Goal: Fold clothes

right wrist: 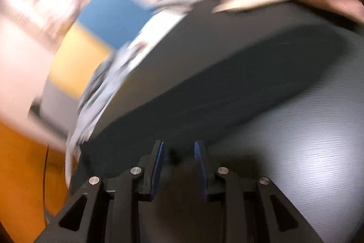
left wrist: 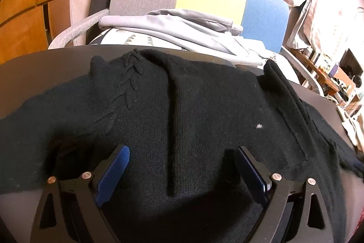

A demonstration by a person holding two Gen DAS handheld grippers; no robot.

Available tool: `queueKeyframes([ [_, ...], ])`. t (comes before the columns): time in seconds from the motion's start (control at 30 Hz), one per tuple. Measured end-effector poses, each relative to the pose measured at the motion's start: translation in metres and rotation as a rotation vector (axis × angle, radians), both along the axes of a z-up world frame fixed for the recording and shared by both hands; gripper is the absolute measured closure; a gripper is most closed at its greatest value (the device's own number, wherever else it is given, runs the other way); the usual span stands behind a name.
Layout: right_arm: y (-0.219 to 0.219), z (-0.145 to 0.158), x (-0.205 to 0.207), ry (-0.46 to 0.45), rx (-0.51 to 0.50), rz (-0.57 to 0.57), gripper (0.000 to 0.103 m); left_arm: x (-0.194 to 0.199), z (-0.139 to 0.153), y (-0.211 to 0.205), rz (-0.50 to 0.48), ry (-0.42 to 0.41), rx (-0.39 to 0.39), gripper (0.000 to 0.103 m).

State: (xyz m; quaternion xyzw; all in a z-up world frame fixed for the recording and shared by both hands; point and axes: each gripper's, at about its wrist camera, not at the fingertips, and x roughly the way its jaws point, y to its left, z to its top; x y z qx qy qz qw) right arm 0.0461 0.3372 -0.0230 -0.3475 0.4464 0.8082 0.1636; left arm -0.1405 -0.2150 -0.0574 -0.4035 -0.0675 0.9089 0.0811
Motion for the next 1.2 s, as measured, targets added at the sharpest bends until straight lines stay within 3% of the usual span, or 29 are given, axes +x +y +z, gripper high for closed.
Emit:
queueKeyframes([
  [0.23,0.116,-0.027,0.089,0.062,-0.211,-0.401,0.069,-0.001,-0.001,0.003,0.000,-0.007,-0.028,0.006],
  [0.37,0.139,-0.041,0.080,0.159,-0.309,-0.433,0.070,-0.001,-0.002,0.003,0.001,-0.008,-0.037,0.005],
  [0.57,0.148,-0.038,0.040,0.110,-0.202,-0.398,0.070,-0.002,-0.002,0.003,0.000,-0.009,-0.040,0.004],
  [0.63,0.146,-0.035,0.028,0.087,-0.157,-0.390,0.074,-0.002,-0.003,0.004,0.000,-0.009,-0.042,0.004],
  [0.8,0.146,-0.039,0.014,0.028,-0.102,-0.390,0.099,-0.002,-0.003,0.004,0.000,-0.010,-0.047,0.003],
  [0.83,0.146,-0.039,0.014,0.014,-0.091,-0.388,0.100,-0.002,-0.003,0.004,0.001,-0.010,-0.048,0.002],
  [1.0,0.148,-0.038,0.010,0.011,-0.094,-0.381,0.099,-0.002,-0.003,0.004,0.003,-0.011,-0.055,0.001],
  [1.2,0.137,-0.018,0.005,0.091,-0.112,-0.344,0.099,-0.002,-0.003,0.004,0.003,-0.012,-0.056,0.001],
])
